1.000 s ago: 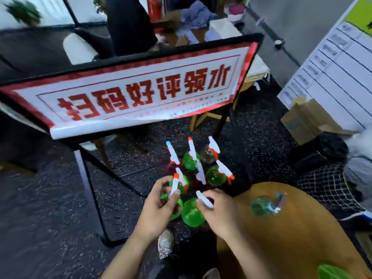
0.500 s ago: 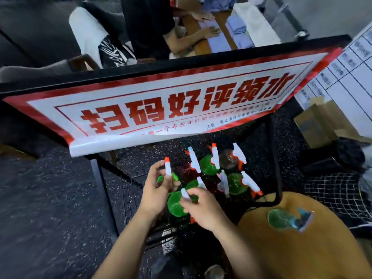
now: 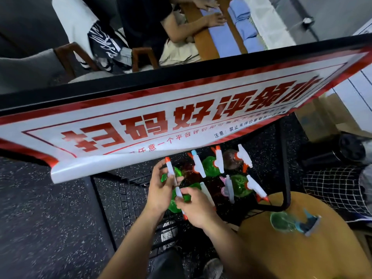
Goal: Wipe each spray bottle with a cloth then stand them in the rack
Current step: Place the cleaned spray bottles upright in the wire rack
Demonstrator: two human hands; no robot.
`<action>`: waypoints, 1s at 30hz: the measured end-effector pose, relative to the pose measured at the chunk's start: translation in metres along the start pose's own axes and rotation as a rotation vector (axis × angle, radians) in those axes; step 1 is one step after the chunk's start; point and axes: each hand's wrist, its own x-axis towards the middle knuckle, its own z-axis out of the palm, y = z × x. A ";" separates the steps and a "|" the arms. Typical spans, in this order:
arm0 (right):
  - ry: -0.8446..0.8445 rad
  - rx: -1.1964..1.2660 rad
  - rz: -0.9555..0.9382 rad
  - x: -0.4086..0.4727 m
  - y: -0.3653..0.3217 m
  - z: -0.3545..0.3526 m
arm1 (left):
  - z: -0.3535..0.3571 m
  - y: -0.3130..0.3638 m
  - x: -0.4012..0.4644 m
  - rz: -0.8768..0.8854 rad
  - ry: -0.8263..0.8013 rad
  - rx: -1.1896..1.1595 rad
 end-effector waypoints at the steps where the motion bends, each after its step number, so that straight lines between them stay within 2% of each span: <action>1: 0.002 -0.005 0.013 0.001 0.000 0.002 | -0.001 -0.002 0.000 -0.006 -0.004 0.005; 9: 0.095 -0.071 0.008 0.005 0.009 0.013 | -0.001 -0.005 -0.001 -0.039 -0.018 0.041; 17: 0.127 -0.033 0.007 0.002 0.010 0.020 | -0.013 0.000 -0.003 0.069 0.046 0.296; 24: 0.163 0.013 -0.078 -0.008 0.021 0.018 | -0.023 0.008 -0.019 0.134 0.076 0.389; 30: 0.201 0.231 -0.207 -0.041 0.051 -0.006 | -0.007 0.024 -0.049 0.300 0.091 0.407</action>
